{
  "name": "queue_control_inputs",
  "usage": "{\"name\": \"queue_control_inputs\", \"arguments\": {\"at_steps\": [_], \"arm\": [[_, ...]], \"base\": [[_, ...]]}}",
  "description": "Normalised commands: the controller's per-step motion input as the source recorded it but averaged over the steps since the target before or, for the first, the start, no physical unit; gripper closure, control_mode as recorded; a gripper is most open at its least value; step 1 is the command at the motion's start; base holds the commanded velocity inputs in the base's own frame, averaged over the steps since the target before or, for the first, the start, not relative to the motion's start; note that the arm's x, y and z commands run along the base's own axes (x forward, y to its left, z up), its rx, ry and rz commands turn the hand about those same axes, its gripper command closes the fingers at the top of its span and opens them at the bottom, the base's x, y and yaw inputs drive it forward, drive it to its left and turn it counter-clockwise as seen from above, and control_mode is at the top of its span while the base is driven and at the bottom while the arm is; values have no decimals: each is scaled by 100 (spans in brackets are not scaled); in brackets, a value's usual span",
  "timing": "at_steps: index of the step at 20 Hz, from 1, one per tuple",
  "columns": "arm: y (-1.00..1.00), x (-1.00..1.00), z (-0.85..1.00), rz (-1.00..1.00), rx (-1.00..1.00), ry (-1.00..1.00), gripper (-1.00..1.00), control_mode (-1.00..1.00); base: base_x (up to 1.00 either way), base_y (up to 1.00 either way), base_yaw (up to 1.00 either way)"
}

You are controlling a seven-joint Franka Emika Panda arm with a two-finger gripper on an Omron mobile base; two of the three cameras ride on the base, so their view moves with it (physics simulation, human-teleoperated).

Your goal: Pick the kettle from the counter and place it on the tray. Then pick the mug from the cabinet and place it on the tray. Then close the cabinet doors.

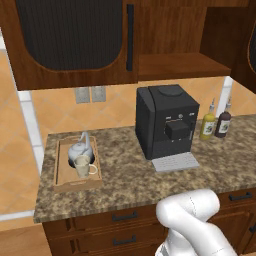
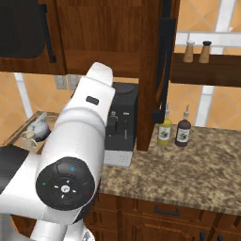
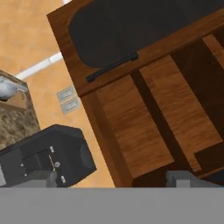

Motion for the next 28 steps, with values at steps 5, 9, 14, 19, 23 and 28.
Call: {"name": "queue_control_inputs", "arguments": {"at_steps": [5, 9, 14, 19, 23, 28], "arm": [[-66, -26, -22, 2, 0, -6, -100, -100], [-75, -42, -28, 0, 0, -25, -100, -100], [-62, -8, -30, 2, -1, -13, -100, -100], [-44, 39, -43, 9, -1, -2, -100, -100], [-81, 45, -33, 8, 0, 0, -100, -100], [-72, 24, -19, 9, 0, -3, -100, -100]], "base": [[0, 0, 0], [0, 0, 0], [0, 0, 0], [0, 0, 0], [0, 0, 0], [0, 0, 0]]}}
